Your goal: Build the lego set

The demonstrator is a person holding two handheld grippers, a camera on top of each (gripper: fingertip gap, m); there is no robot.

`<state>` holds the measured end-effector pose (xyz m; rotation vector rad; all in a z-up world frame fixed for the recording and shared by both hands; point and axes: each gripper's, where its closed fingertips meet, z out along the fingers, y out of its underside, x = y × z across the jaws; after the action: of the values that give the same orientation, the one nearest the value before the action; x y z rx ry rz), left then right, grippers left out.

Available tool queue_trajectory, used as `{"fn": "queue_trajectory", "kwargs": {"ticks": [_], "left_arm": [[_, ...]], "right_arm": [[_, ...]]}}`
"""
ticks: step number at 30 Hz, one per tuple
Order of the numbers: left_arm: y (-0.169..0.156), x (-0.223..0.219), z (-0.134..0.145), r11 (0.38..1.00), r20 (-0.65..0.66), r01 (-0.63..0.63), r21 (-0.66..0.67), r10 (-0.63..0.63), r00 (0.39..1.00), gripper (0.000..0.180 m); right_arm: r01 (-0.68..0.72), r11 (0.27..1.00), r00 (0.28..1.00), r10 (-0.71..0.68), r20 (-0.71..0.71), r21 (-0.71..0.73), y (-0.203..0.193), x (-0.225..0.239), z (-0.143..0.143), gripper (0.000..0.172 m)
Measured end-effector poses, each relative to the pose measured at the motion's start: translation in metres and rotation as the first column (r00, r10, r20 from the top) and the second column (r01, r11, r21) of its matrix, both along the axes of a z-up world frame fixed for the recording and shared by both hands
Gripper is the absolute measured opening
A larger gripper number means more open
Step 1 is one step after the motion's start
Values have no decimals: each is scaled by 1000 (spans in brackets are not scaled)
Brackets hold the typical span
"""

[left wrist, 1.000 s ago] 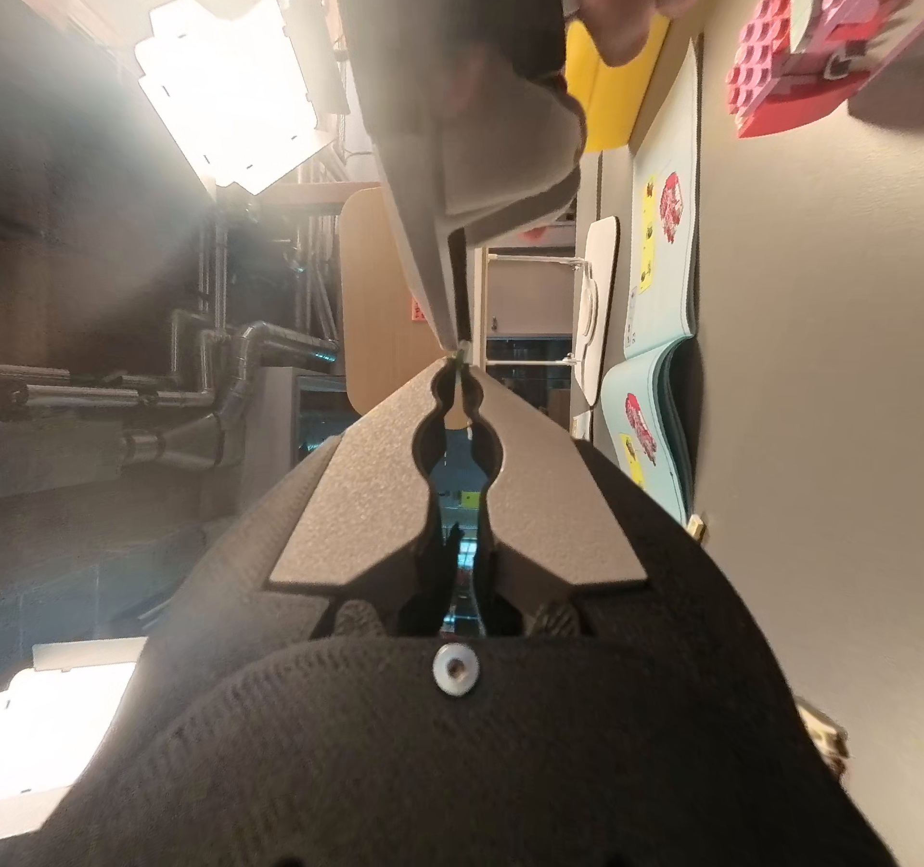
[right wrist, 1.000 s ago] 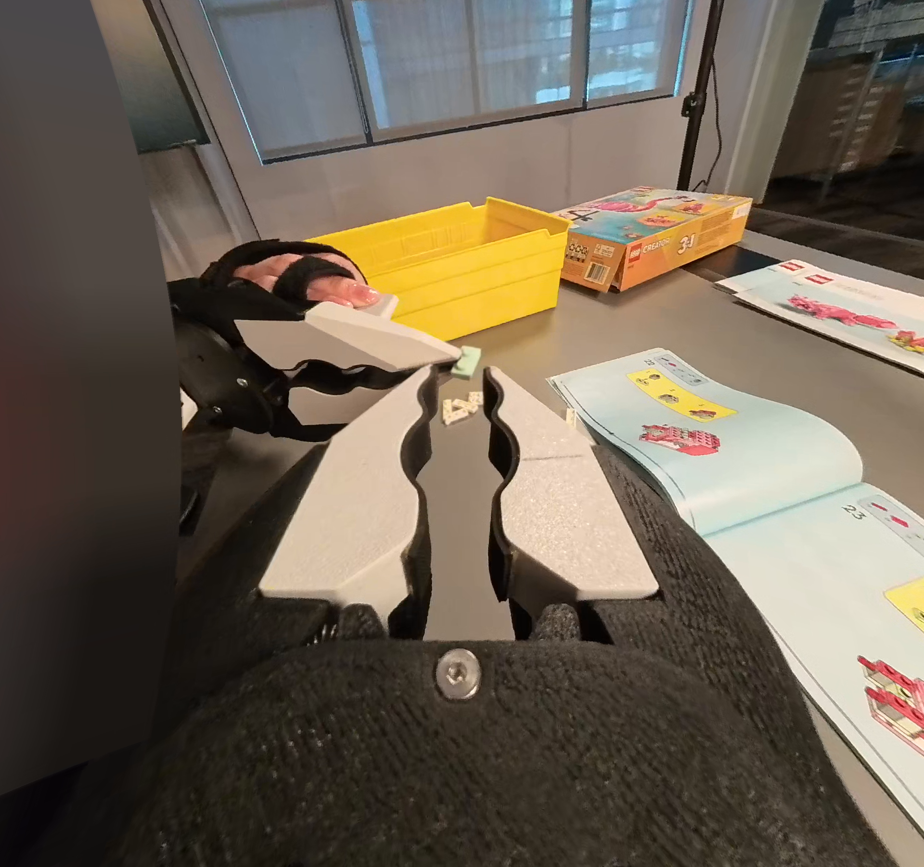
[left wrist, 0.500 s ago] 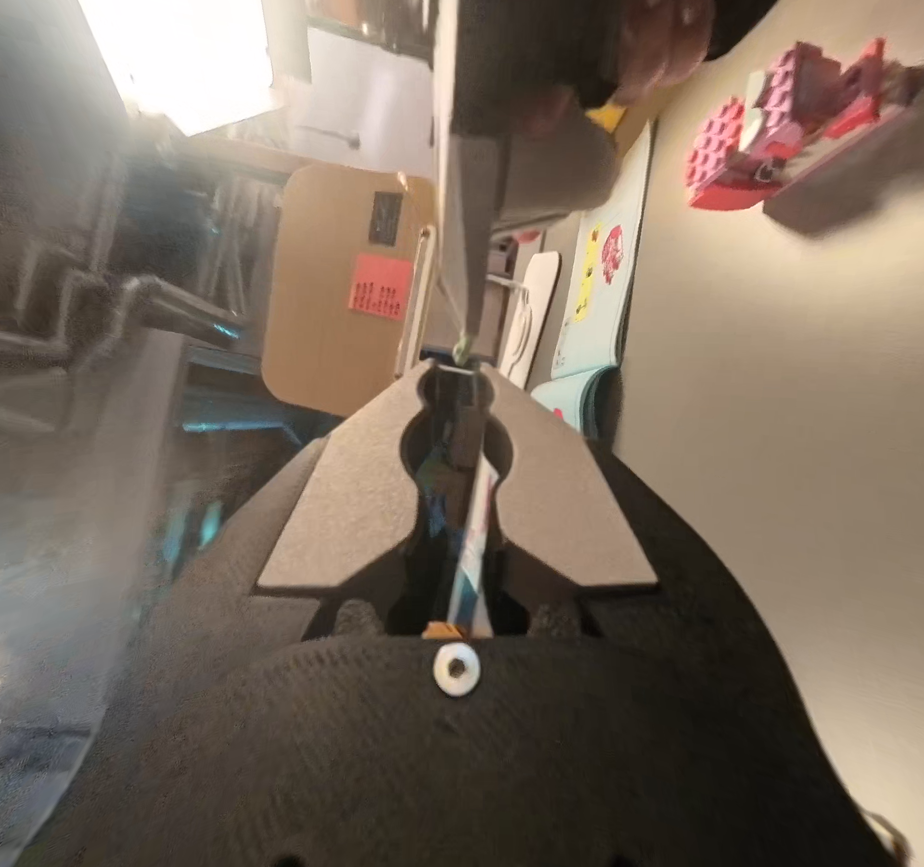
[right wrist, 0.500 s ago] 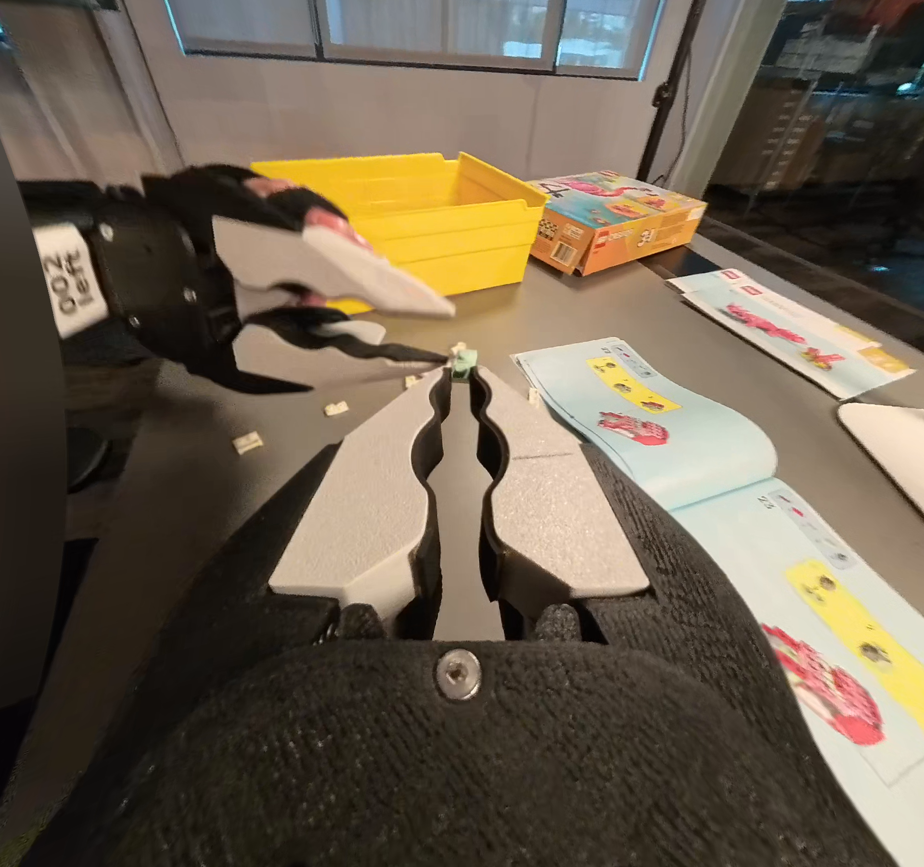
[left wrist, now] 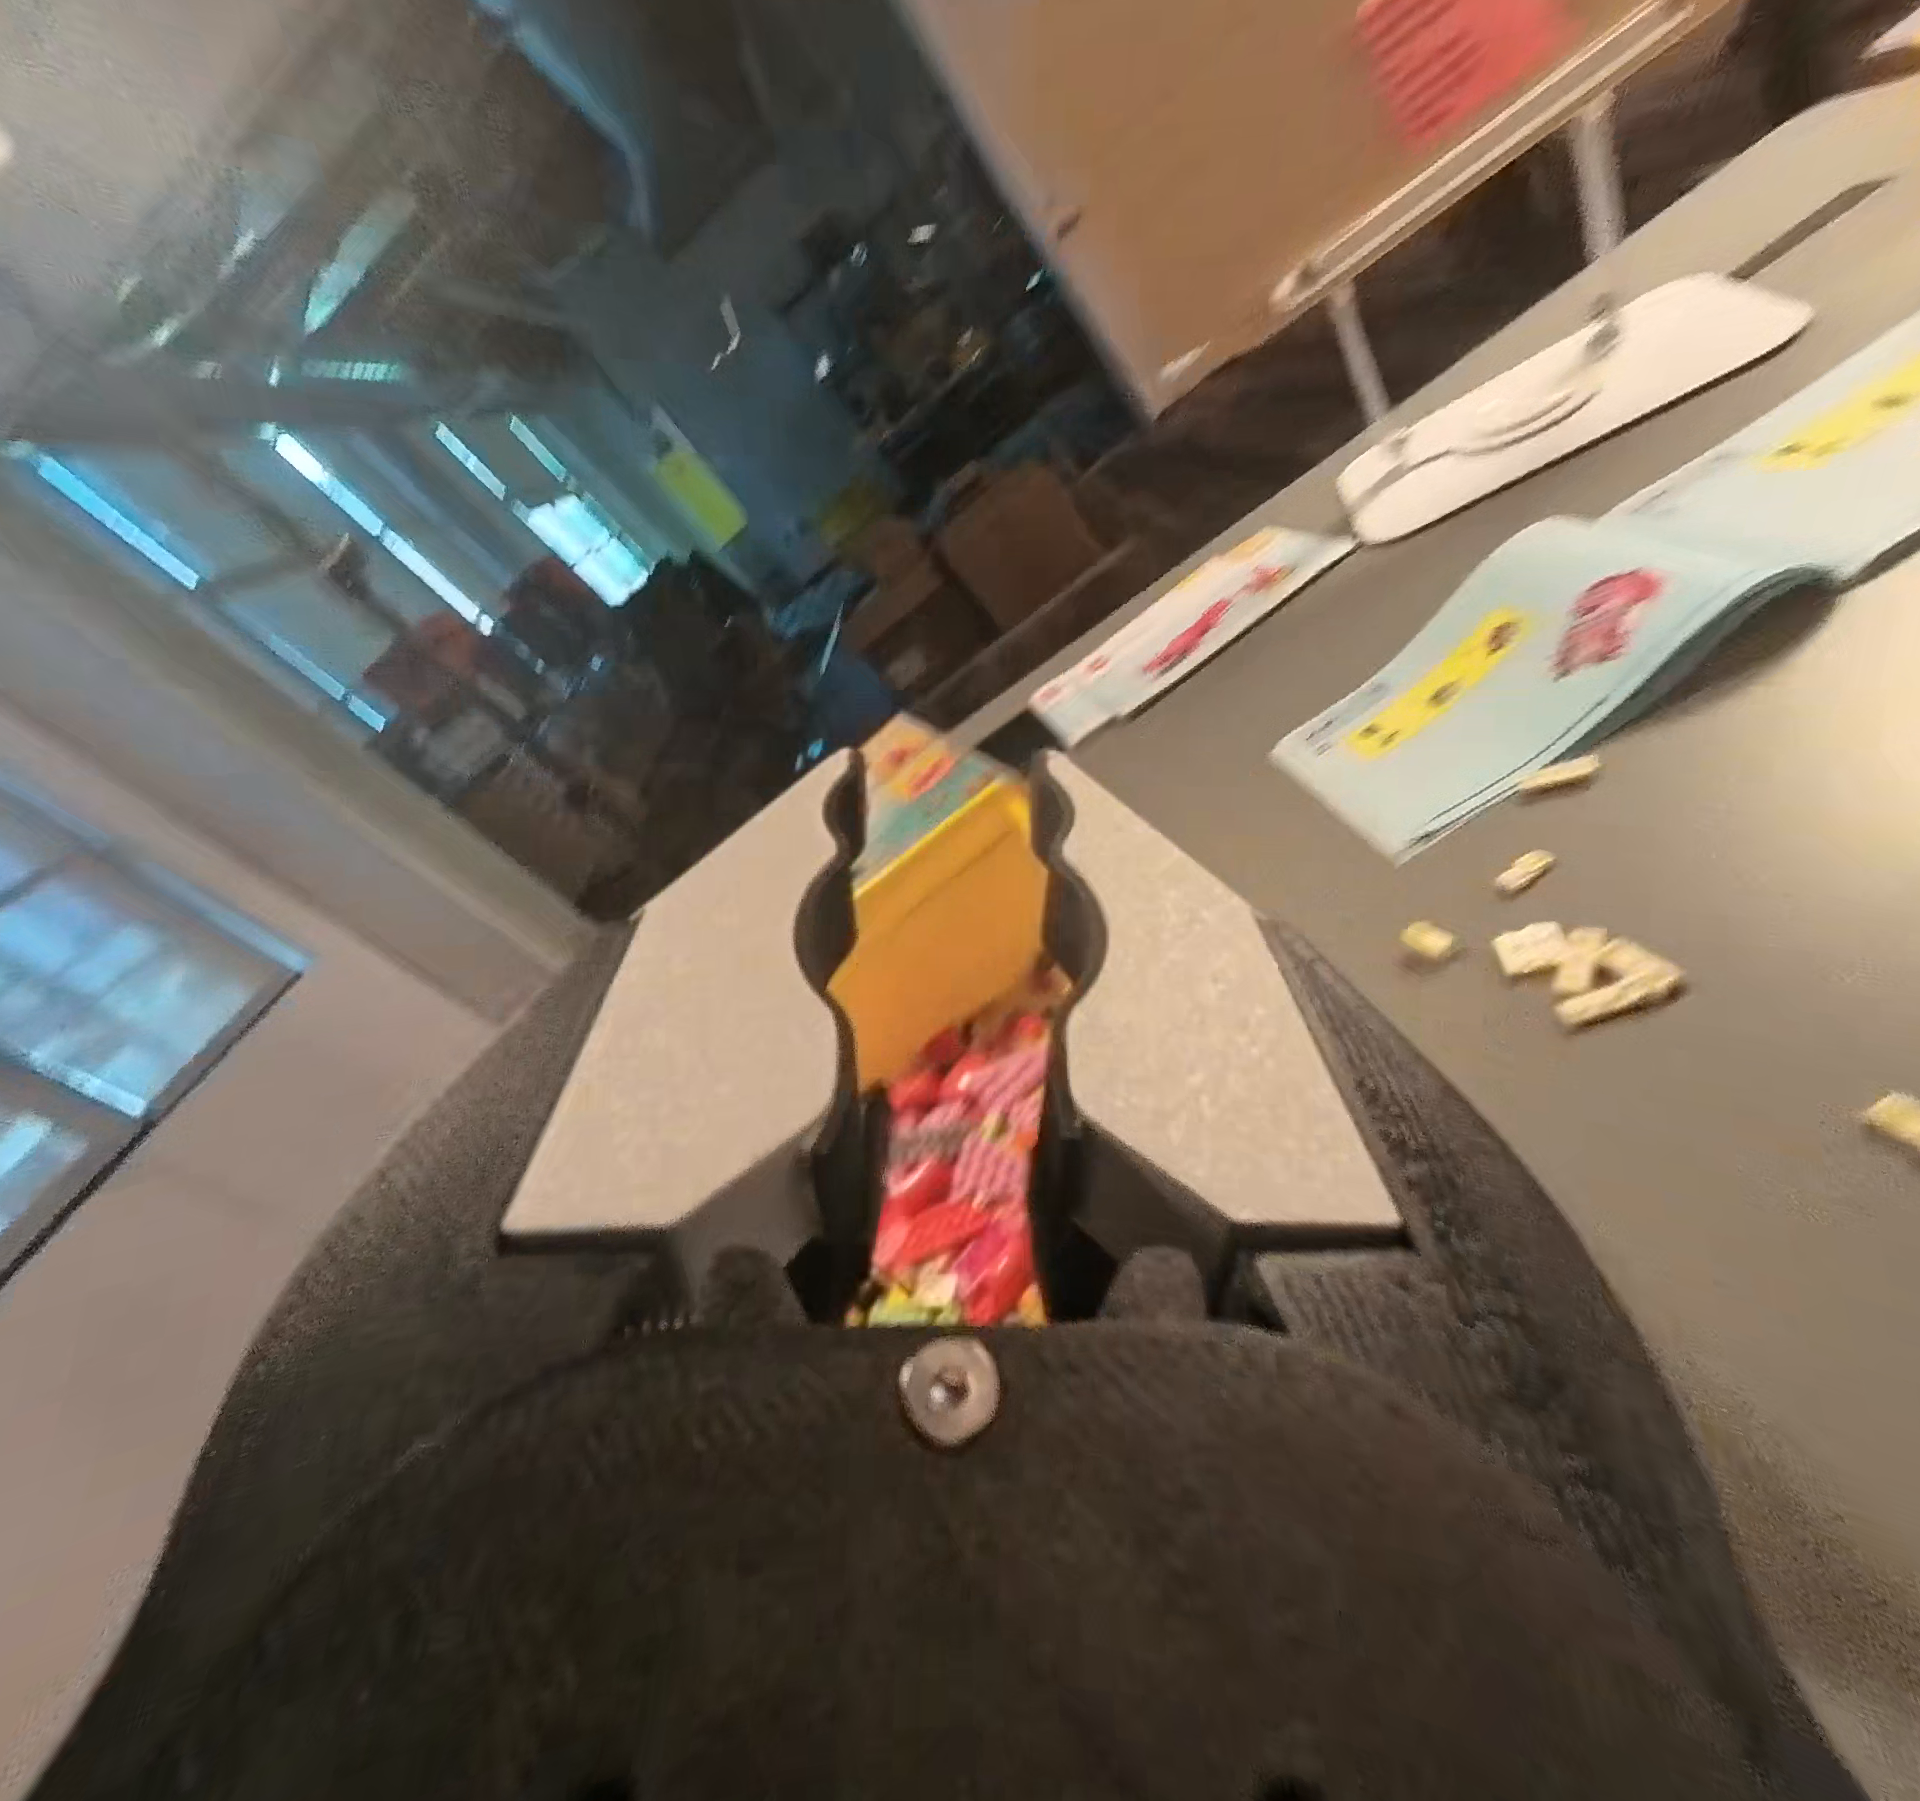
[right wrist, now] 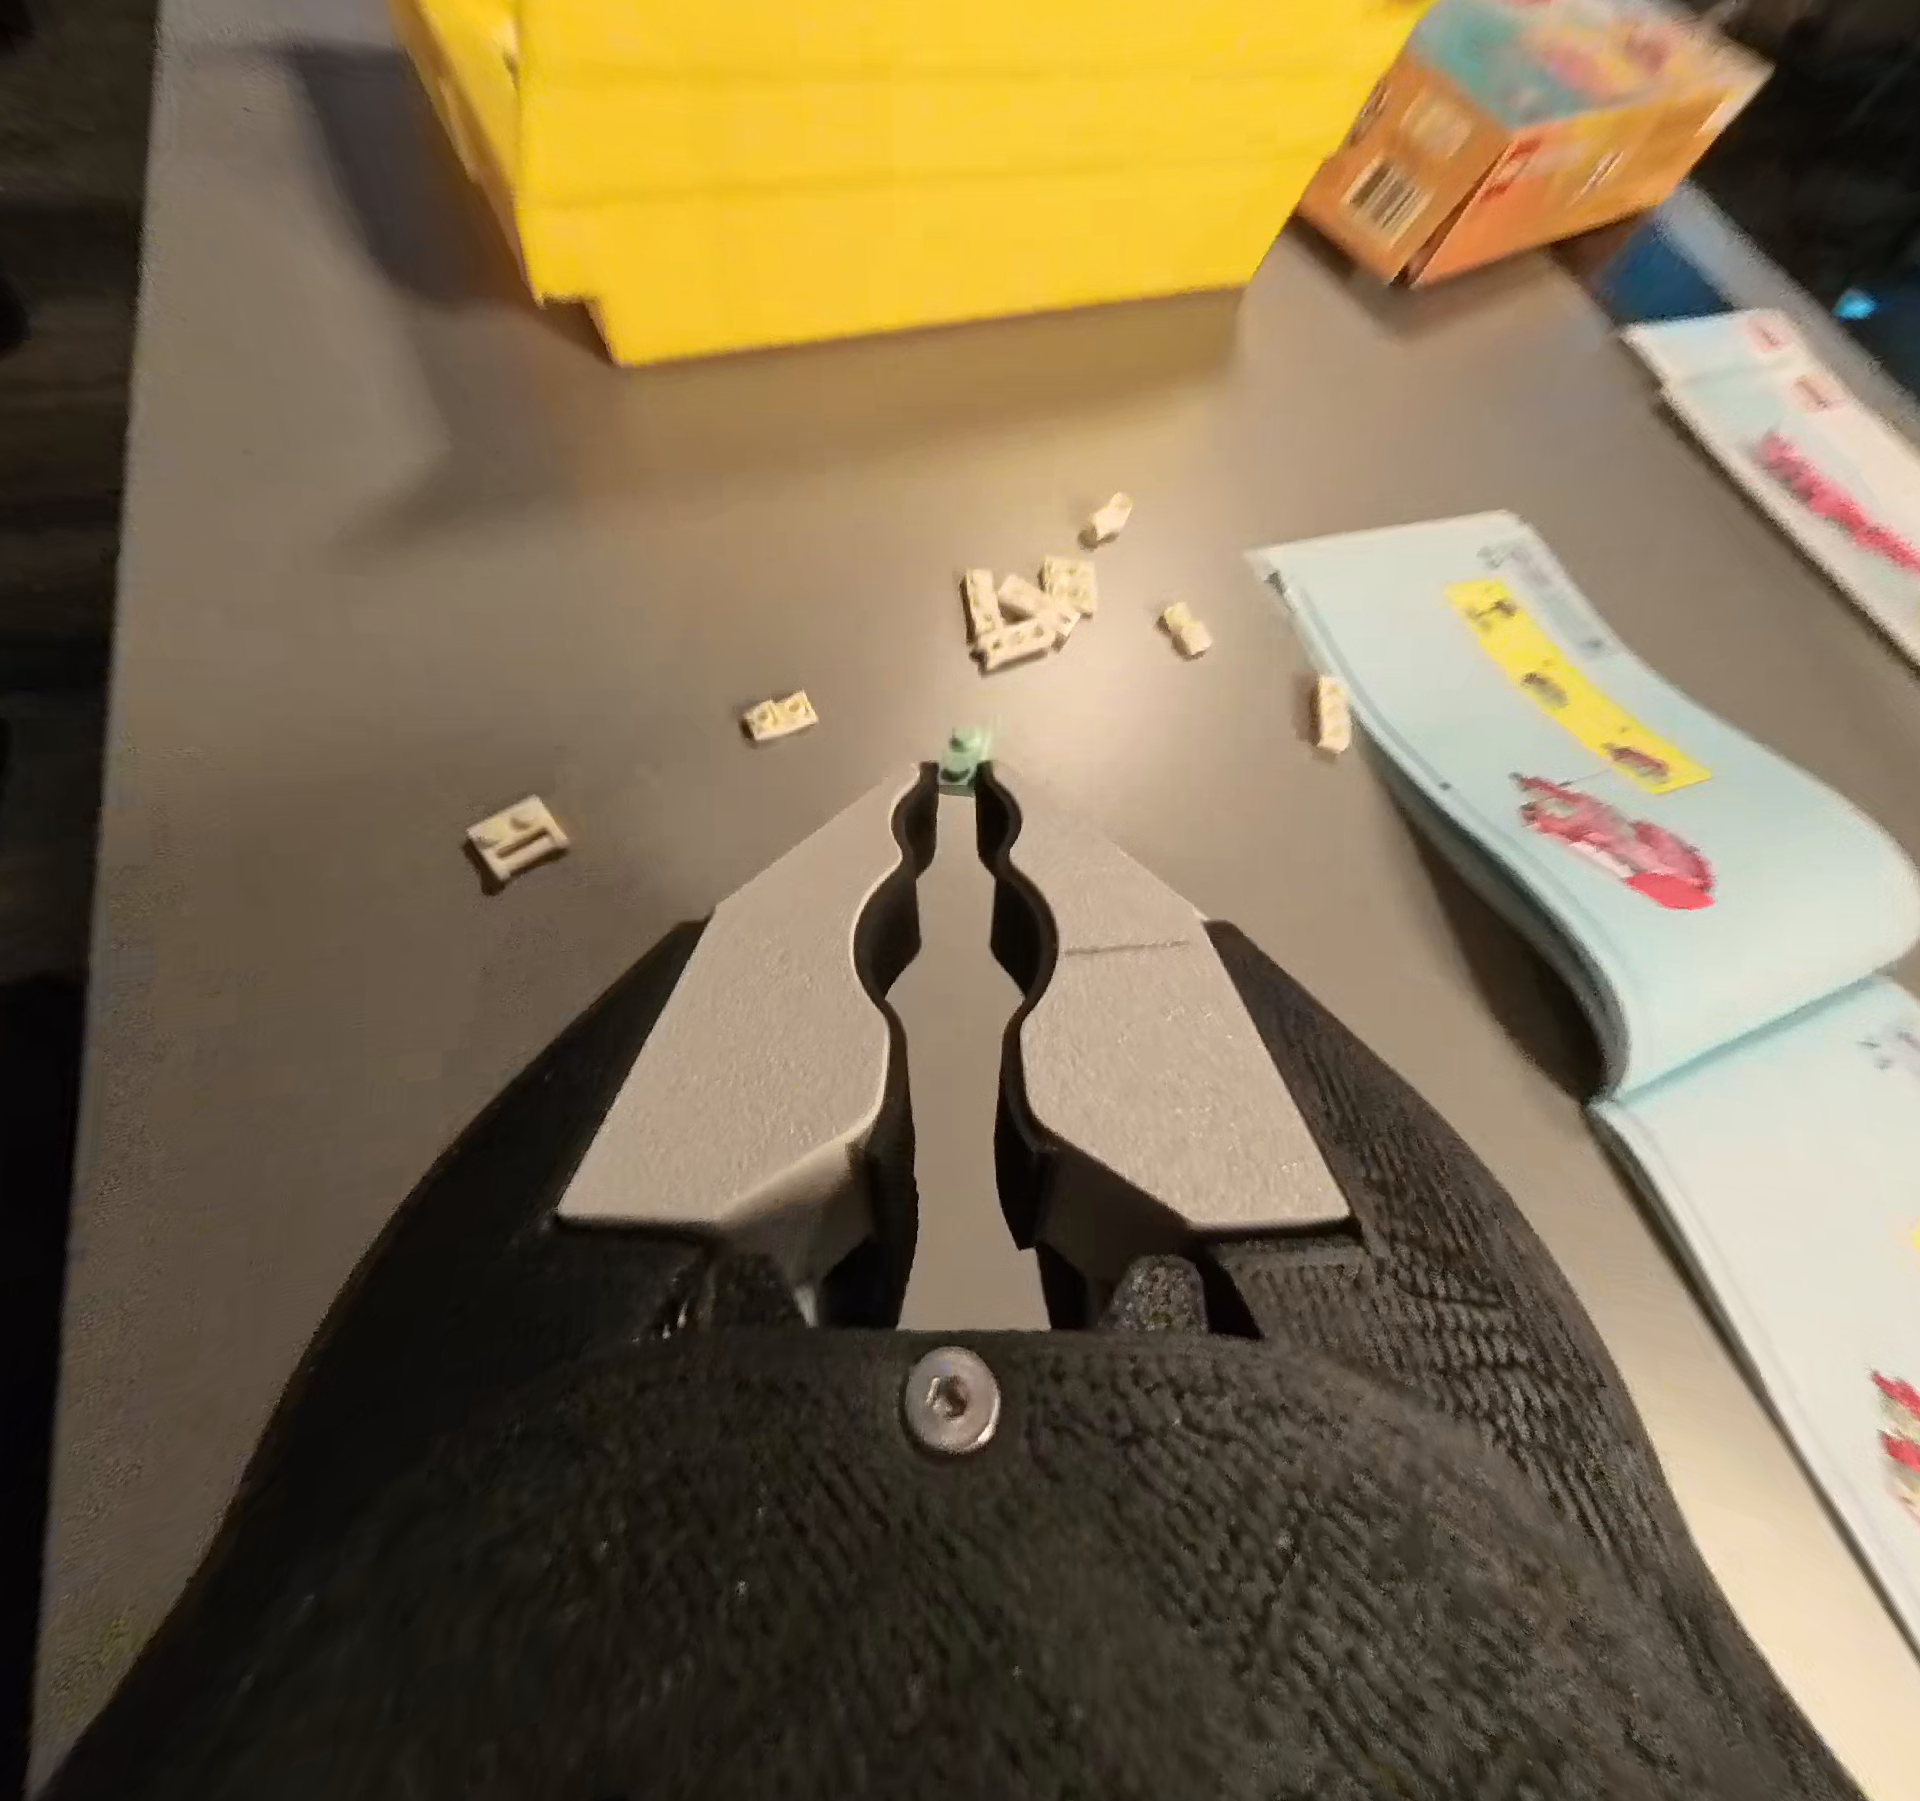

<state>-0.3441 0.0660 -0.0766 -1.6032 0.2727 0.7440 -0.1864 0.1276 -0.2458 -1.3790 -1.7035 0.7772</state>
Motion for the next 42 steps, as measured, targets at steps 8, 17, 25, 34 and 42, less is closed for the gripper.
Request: {"fn": "queue_trajectory", "kwargs": {"ticks": [8,17,25,34,42], "left_arm": [[-26,-88,-50,916,188,-22,-400,106,977,32],[-29,-121,-138,609,395,202,-767,200,897,41],[-41,-140,-167,402,346,202,-893,326,880,38],[-25,-147,-165,391,319,180,-903,327,889,43],[-28,-113,-178,331,435,336,-882,295,851,43]], "right_arm": [[-33,999,988,33,154,-3,1,-12,-42,5],[-82,993,983,94,156,-85,2,-21,-49,6],[-79,992,984,93,154,-94,3,-22,-49,7],[-5,990,988,26,151,-139,14,-23,-48,36],[28,997,995,-21,102,-70,20,-24,-41,64]]}}
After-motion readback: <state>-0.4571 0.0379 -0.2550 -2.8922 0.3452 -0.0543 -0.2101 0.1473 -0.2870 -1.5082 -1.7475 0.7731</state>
